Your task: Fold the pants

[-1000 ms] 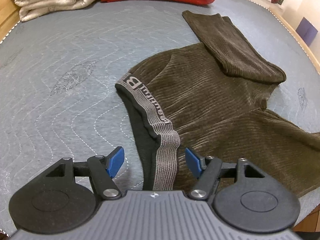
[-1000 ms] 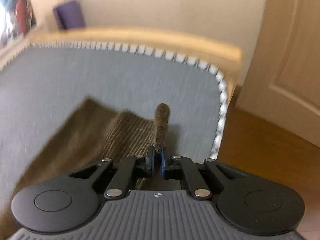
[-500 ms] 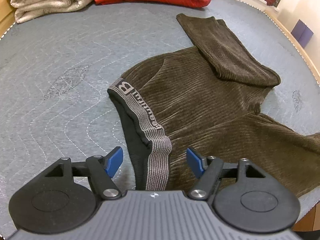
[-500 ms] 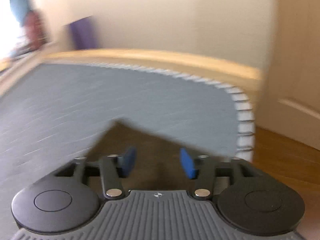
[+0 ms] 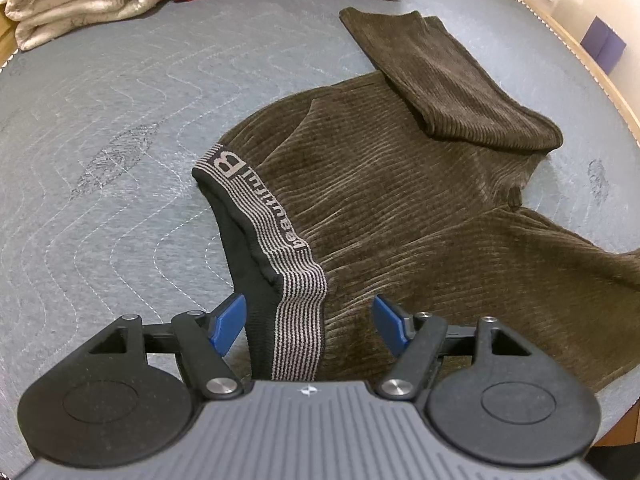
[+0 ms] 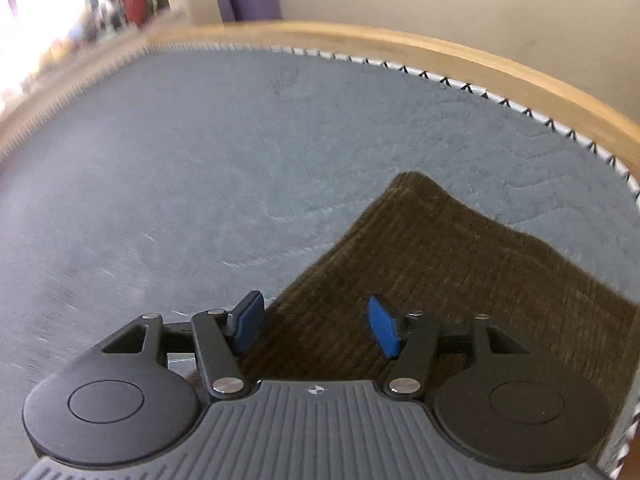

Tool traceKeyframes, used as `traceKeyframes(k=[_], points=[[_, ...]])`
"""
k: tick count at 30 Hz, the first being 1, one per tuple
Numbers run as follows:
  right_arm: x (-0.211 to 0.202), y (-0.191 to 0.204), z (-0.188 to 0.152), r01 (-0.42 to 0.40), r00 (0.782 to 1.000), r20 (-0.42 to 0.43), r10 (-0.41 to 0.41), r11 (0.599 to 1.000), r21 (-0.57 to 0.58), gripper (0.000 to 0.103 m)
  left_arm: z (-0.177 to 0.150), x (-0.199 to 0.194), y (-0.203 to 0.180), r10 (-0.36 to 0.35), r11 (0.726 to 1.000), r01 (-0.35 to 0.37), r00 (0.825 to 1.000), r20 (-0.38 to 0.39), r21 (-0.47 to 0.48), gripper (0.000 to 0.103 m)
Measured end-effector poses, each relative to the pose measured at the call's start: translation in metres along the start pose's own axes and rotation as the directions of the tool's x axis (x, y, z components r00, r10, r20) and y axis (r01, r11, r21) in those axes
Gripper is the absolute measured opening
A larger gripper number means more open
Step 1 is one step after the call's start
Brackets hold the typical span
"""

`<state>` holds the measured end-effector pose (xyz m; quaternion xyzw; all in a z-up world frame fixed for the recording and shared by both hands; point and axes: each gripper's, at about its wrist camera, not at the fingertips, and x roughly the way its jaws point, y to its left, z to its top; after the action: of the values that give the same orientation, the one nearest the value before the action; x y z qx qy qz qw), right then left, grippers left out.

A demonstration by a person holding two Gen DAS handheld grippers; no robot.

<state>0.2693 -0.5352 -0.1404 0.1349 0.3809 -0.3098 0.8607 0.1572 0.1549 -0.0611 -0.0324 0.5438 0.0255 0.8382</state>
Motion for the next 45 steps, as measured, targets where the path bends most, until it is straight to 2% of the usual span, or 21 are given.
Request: traceKeyframes(k=[1,2,5,7,8,11,16,18,19,22,23,25,27,30,32,35,37,39,41,42,45], points=[[0.002,0.004,0.0,0.017,1.0,0.021,-0.017,1.0,-0.024,0.014,0.001,0.002,0.0,0.002,1.0,-0.002,1.0,-0.002,0.001,0.075],[0.004,0.007,0.0,0.042,0.998,0.037,-0.041,0.999,-0.035,0.007,0.002,0.003,0.0,0.003,1.0,-0.003,1.0,-0.002,0.002,0.075],[-0.007,0.003,0.014,0.108,0.981,0.156,-0.118,0.992,0.07,0.005,0.004,0.005,0.001,0.004,1.0,-0.004,1.0,-0.004,-0.002,0.075],[-0.012,-0.002,0.029,0.102,0.967,0.22,-0.13,0.986,0.132,0.0,0.005,0.007,0.001,0.001,1.0,-0.001,1.0,-0.004,-0.005,0.075],[-0.011,-0.003,0.037,0.079,0.967,0.23,-0.106,0.989,0.122,0.0,0.005,0.007,0.001,0.0,1.0,0.0,1.0,-0.004,-0.002,0.075],[0.001,-0.015,0.041,-0.016,0.994,0.11,0.004,0.993,0.113,0.003,0.005,0.007,0.0,-0.003,1.0,0.003,1.0,-0.003,0.01,0.075],[-0.006,-0.048,0.016,0.025,0.997,0.066,-0.038,0.984,0.177,0.016,0.007,0.004,0.002,-0.014,1.0,0.014,1.0,0.005,-0.011,0.075],[0.003,-0.06,0.003,0.031,0.999,-0.041,-0.024,0.984,0.176,0.027,0.006,0.002,0.001,-0.016,1.0,0.017,1.0,0.006,-0.007,0.075],[-0.004,-0.063,0.001,0.011,1.0,-0.012,-0.009,0.986,0.167,0.026,0.004,0.0,0.0,-0.014,1.0,0.014,1.0,0.008,-0.001,0.075],[-0.033,-0.067,0.005,0.116,0.993,-0.026,-0.113,0.979,0.166,0.031,0.001,-0.007,0.003,-0.014,1.0,0.014,1.0,0.024,0.004,0.075],[-0.048,-0.071,0.006,0.085,0.996,0.006,-0.088,0.976,0.201,0.031,0.001,-0.01,0.006,-0.013,1.0,0.013,0.999,0.034,-0.003,0.075],[-0.081,-0.063,0.011,0.02,0.998,0.059,-0.032,0.979,0.202,0.031,-0.001,-0.016,0.014,-0.013,1.0,0.015,0.999,0.051,-0.025,0.067],[-0.125,-0.042,0.011,-0.047,0.99,0.136,0.028,0.99,0.134,0.031,-0.004,-0.021,0.021,-0.024,0.999,0.027,0.998,0.059,-0.044,0.046],[-0.187,-0.003,0.004,-0.173,0.964,0.208,0.166,0.985,0.015,0.031,-0.011,-0.031,0.025,-0.066,0.997,0.07,0.994,0.083,-0.038,0.02],[-0.224,0.02,-0.011,-0.257,0.936,0.228,0.267,0.964,-0.07,0.031,-0.017,-0.037,0.027,-0.088,0.996,0.09,0.992,0.095,-0.022,0.012],[-0.282,0.07,-0.047,-0.411,0.864,0.201,0.461,0.878,-0.247,0.031,-0.026,-0.044,0.032,-0.124,0.992,0.126,0.987,0.105,-0.016,0.01],[-0.315,0.101,-0.083,-0.505,0.798,0.151,0.583,0.784,-0.361,0.031,-0.03,-0.045,0.036,-0.133,0.991,0.135,0.986,0.103,-0.013,0.01],[-0.338,0.131,-0.121,-0.558,0.753,0.07,0.654,0.691,-0.46,0.031,-0.033,-0.044,0.041,-0.131,0.991,0.133,0.986,0.101,-0.011,0.01],[-0.35,0.158,-0.158,-0.581,0.726,-0.019,0.688,0.597,-0.553,0.031,-0.035,-0.041,0.045,-0.13,0.991,0.131,0.988,0.088,-0.007,0.01],[-0.353,0.173,-0.181,-0.577,0.716,-0.075,0.694,0.527,-0.624,0.031,-0.036,-0.039,0.047,-0.122,0.992,0.123,0.989,0.081,-0.006,0.01],[-0.363,0.212,-0.245,-0.557,0.675,-0.267,0.688,0.237,-0.796,0.029,-0.039,-0.031,0.051,-0.099,0.995,0.098,0.993,0.059,0.019,0.01]])
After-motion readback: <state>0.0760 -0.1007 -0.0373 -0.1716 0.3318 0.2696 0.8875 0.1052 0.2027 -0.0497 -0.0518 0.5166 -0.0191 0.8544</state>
